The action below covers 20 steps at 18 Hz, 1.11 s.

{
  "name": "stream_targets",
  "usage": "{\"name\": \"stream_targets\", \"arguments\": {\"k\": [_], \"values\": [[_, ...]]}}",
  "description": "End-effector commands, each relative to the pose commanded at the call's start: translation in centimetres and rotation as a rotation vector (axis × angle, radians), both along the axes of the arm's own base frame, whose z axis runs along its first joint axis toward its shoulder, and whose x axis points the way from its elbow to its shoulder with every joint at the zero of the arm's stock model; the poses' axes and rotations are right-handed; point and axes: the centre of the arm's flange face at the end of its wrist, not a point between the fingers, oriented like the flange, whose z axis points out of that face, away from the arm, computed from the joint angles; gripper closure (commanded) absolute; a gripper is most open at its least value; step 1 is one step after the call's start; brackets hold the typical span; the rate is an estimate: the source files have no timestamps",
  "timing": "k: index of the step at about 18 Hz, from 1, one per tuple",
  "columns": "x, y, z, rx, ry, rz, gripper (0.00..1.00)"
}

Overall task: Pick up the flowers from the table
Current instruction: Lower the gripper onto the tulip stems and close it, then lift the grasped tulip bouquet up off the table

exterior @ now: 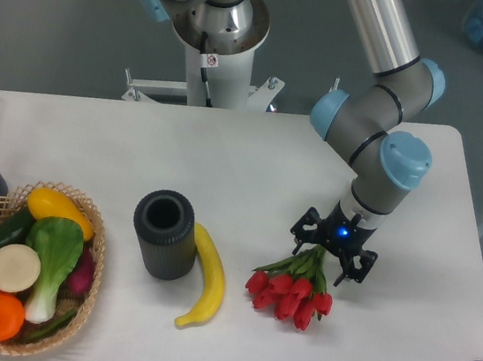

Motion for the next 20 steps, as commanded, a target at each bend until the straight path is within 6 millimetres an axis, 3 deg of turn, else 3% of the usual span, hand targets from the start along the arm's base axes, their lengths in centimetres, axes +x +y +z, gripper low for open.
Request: {"name": "stream_targets", "arguments": {"k": [4,5,10,20], "values": [[0.09,-0.06,-0.04,-0.002,0.0,-0.001,0.32],[0.09,-0.06,-0.04,-0.002,-0.001,0.0,0.35],[0.13,-0.07,-0.08,-0.002,0.0,-0.001,0.46],[-0.09,-0.06,0.44,0.003,0.008,-0.001,0.55]]}}
